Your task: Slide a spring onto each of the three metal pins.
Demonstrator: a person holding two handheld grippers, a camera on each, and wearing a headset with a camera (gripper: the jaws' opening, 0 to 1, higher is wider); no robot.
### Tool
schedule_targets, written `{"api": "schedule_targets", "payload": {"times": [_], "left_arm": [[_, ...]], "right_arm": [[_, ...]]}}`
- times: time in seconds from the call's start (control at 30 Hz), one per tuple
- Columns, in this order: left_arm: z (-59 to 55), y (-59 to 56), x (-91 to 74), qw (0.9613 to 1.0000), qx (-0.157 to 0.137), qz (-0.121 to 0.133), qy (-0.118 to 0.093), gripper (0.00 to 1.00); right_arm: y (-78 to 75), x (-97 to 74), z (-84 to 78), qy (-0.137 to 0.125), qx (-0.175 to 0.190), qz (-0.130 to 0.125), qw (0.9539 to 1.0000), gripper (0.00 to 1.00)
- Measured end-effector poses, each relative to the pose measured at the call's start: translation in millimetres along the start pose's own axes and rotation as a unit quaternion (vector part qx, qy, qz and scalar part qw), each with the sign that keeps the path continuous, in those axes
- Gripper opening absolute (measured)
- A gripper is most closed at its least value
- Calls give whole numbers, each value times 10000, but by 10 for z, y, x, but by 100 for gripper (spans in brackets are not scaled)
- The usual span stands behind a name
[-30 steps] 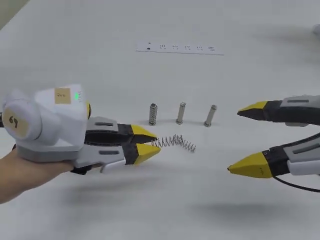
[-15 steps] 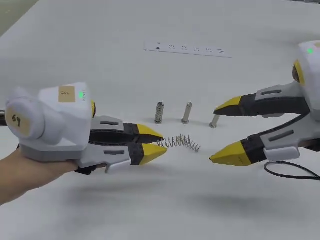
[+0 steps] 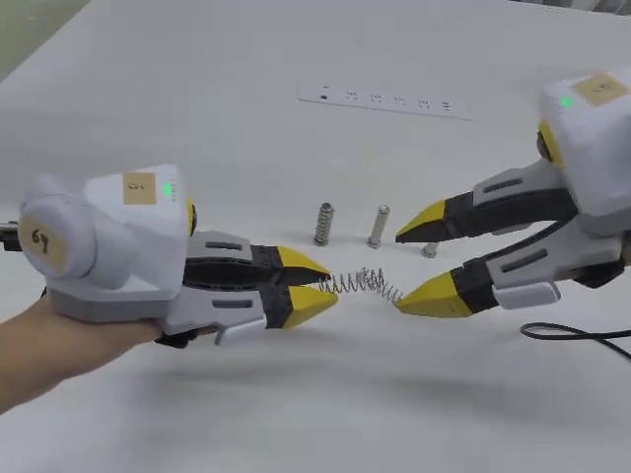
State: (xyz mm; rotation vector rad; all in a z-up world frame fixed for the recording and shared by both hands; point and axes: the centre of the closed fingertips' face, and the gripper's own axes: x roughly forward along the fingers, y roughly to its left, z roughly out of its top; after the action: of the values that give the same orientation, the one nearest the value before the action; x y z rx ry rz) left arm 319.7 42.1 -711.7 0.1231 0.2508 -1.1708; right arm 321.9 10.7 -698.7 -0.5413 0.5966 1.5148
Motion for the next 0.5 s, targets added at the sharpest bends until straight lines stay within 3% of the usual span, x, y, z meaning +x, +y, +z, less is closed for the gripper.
{"api": "schedule_targets", "payload": {"times": [0.27,0.5], "left_arm": [[0,8,-18,10000,-53,12,-43,3],[2,3,-30,10000,-42,3,-33,3]], "right_arm": [[23,82,29,51,-80,128,9999,23],[58,128,48,74,-85,218,9997,17]]}}
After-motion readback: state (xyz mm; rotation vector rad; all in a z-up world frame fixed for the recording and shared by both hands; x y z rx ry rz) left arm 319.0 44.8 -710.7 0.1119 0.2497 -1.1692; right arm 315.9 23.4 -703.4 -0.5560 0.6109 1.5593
